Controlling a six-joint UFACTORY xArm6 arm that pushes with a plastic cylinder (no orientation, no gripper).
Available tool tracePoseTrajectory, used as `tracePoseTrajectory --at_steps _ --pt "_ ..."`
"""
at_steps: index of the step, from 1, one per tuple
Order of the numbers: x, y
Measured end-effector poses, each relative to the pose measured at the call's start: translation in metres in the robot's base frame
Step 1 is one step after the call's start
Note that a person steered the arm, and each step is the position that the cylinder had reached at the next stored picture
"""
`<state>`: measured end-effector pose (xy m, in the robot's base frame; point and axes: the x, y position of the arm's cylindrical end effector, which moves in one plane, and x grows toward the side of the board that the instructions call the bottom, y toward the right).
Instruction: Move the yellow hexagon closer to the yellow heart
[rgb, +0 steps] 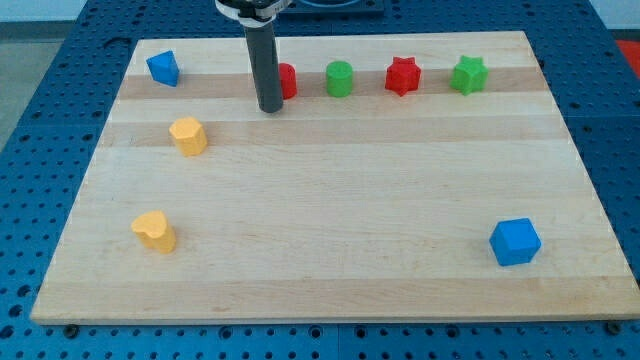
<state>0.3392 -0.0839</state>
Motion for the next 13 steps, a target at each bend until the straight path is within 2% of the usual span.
tracePoseTrajectory --at_steps 1,3,4,6,8,9,11,13 --pt "0.003 0.000" --pt "0.004 -0.078" --pt "0.011 -0.085" --pt "0.068 -0.083" --pt "0.072 -0.084" --pt "0.060 -0.095" --pt "0.053 -0.146" --pt "0.087 -0.122"
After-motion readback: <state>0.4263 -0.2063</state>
